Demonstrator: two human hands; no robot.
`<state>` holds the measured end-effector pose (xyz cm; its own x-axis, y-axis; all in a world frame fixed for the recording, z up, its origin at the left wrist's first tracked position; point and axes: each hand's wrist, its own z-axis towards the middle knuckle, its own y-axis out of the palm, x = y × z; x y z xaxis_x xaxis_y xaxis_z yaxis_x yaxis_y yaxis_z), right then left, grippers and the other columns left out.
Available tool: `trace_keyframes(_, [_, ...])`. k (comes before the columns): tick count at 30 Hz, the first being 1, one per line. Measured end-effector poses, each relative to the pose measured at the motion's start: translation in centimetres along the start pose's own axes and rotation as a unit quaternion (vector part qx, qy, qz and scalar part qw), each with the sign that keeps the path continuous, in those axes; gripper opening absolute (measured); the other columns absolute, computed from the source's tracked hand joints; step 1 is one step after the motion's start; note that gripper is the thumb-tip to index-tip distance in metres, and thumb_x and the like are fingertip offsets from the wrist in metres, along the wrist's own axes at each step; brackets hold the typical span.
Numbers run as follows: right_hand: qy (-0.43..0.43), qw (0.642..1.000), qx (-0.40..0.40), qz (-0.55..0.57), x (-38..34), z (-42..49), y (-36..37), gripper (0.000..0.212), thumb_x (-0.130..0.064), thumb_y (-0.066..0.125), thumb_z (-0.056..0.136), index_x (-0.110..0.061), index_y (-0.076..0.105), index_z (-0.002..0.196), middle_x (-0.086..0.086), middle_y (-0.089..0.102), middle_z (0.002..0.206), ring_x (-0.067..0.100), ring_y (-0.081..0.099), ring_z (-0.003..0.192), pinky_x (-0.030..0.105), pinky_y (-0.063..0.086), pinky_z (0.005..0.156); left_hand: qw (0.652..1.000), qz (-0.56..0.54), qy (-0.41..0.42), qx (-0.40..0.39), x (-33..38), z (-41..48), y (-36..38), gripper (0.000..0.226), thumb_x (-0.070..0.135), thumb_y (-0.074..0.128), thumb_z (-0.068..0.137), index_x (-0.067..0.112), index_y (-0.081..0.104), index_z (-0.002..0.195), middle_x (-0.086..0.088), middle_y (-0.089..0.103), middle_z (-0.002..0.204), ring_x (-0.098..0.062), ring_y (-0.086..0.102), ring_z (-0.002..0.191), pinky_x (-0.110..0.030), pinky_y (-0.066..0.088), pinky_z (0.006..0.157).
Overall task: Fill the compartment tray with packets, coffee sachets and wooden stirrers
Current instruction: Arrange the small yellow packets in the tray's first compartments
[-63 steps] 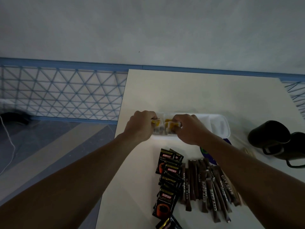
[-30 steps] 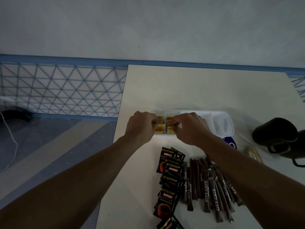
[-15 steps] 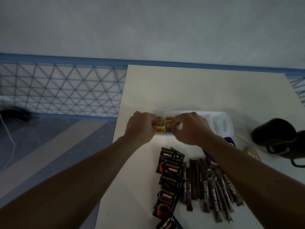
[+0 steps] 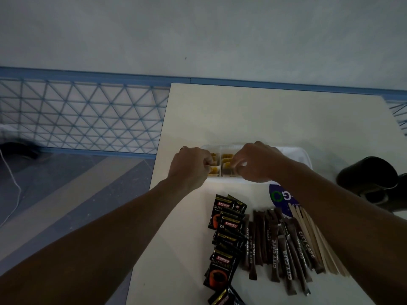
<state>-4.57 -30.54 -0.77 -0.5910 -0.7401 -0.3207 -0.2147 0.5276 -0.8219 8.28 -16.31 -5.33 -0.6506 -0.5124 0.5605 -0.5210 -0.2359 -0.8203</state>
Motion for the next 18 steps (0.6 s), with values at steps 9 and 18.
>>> trace_keyframes(9, [0.011,0.993,-0.100,-0.069,-0.1,2.0,1.0,0.039,-0.033,0.047,0.093,-0.034,0.063,0.129,0.002,0.058,0.133,0.027,0.055,0.119,0.039,0.048,0.094,1.000,0.002,-0.013,-0.010,-0.1,-0.1,0.2,0.020,0.017,0.066,0.084,0.023,0.074,0.102,-0.006,0.072,0.096,-0.027,0.067,0.085,-0.040,0.058,0.075])
trace_keyframes(18, [0.009,0.988,-0.129,-0.082,-0.4,2.3,1.5,0.039,-0.015,0.032,0.103,-0.012,0.066,0.123,0.008,0.063,0.124,0.027,0.058,0.111,0.040,0.050,0.095,1.000,-0.002,-0.007,-0.007,-0.3,0.0,0.4,0.023,0.007,0.064,0.083,0.018,0.074,0.101,-0.007,0.072,0.092,-0.028,0.066,0.082,-0.038,0.058,0.072])
